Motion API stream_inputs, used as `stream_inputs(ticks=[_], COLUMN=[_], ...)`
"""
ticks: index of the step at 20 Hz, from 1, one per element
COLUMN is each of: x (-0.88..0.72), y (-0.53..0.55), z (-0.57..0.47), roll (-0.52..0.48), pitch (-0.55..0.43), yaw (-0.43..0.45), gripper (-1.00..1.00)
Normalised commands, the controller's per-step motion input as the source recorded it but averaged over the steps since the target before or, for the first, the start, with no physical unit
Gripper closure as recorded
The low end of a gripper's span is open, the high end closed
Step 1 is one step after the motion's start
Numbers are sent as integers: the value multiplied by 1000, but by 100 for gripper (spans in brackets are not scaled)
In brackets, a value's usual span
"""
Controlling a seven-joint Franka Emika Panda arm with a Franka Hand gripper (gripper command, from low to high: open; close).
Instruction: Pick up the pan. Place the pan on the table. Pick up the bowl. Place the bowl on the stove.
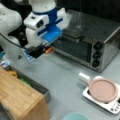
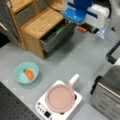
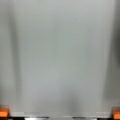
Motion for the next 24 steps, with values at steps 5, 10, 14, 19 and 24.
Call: stream_inputs(ticks=[5,10,14,19,24], x=[8,10,-15,-29,-14], y=[-1,-21,-33,-48,-68], z=[-12,-57,-80,-64,-48], roll=[17,28,42,35,26], pitch=[29,18,0,-12,-24], yaw=[140,103,89,100,110], gripper=[-100,-100,-100,-100,-100])
